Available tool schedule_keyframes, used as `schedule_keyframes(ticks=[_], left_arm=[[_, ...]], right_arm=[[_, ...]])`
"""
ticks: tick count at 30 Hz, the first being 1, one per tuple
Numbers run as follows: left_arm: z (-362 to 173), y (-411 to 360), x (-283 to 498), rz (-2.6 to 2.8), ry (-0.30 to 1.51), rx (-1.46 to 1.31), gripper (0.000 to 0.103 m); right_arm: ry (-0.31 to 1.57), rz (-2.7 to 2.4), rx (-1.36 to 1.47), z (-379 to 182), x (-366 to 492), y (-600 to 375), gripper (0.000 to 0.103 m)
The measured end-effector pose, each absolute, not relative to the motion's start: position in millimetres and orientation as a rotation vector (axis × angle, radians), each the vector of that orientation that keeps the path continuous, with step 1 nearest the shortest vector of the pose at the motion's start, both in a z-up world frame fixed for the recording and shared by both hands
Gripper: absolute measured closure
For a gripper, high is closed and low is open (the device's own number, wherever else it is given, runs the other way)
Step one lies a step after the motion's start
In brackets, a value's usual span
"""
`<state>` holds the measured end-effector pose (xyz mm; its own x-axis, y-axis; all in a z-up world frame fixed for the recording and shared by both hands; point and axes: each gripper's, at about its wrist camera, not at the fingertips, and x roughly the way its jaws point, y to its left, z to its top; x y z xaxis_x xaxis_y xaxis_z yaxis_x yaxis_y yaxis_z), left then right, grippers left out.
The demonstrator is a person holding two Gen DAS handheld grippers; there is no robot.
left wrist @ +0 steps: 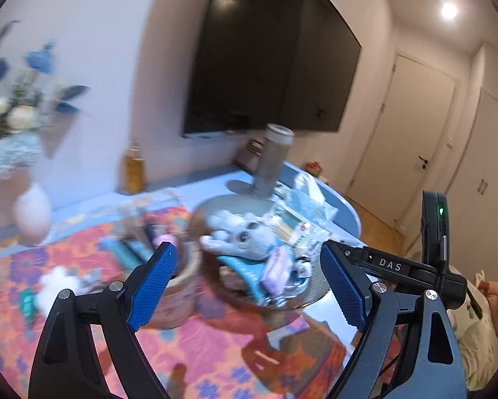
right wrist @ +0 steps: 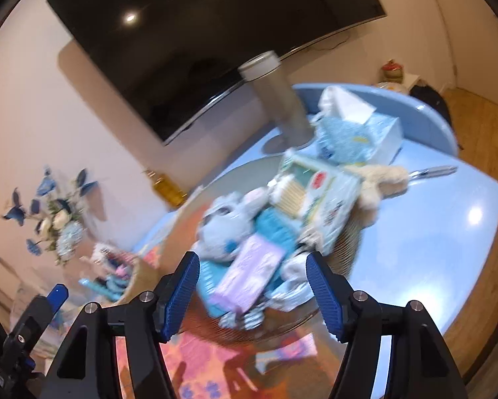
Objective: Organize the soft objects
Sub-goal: 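Open both grippers to drop the soap box and wrapped item into the bowl, then move both grippers back over the tablecloth toward the remaining items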
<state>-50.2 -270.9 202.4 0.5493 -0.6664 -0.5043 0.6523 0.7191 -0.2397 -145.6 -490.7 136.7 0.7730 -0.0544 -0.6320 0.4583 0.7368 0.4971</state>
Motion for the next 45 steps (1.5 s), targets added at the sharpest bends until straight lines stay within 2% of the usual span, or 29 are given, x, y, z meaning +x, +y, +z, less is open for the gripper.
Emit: schedule_keyframes(ticks=[2, 5, 6, 10, 15, 22, 28, 31, 35, 39, 45], left_arm=[[208.9, -243.2, -54.1, -0.742, 0.591, -0.042, 0.016], [215.1, -193.9, -60.2, -0.655, 0.567, -0.063, 0.014], [215.3, -173.5, -62.7, -0.610, 0.560, -0.075, 0.012], [203.8, -98.7, -68.8, -0.458, 0.559, -0.141, 0.006], [165.3, -29.9, -66.0, -0.305, 0.597, -0.182, 0.001], [75.9, 11.6, -30.8, -0.139, 0.747, -0.173, 0.001], [30.6, 24.6, -23.6, -0.079, 0.826, -0.217, 0.001], [23.8, 30.0, -21.0, -0.048, 0.867, -0.257, 0.001], [17.9, 37.4, -17.3, -0.040, 0.886, -0.308, 0.001], [18.0, 33.3, -17.7, -0.029, 0.890, -0.281, 0.001], [17.6, 28.5, -13.5, -0.024, 0.906, -0.238, 0.001]], right_arm=[[0.641, -0.277, 0.673, 138.8, -142.0, -475.8, 0.035], [0.625, -0.243, 0.644, 138.9, -140.1, -443.4, 0.014], [0.619, -0.238, 0.652, 134.1, -140.5, -428.3, 0.010], [0.624, -0.191, 0.652, 109.2, -137.4, -372.0, 0.010], [0.744, -0.089, 0.522, 79.3, -107.6, -292.5, 0.010], [0.926, -0.013, 0.351, 37.0, -66.9, -223.7, 0.010], [0.967, -0.050, 0.271, 19.1, -55.9, -219.7, 0.010], [0.966, -0.063, 0.245, 13.4, -54.9, -219.7, 0.009], [0.970, -0.061, 0.154, 10.3, -52.4, -203.4, 0.000], [1.005, -0.057, 0.023, 4.9, -47.9, -181.7, 0.000], [1.004, -0.043, 0.026, 4.0, -47.6, -182.2, 0.000]])
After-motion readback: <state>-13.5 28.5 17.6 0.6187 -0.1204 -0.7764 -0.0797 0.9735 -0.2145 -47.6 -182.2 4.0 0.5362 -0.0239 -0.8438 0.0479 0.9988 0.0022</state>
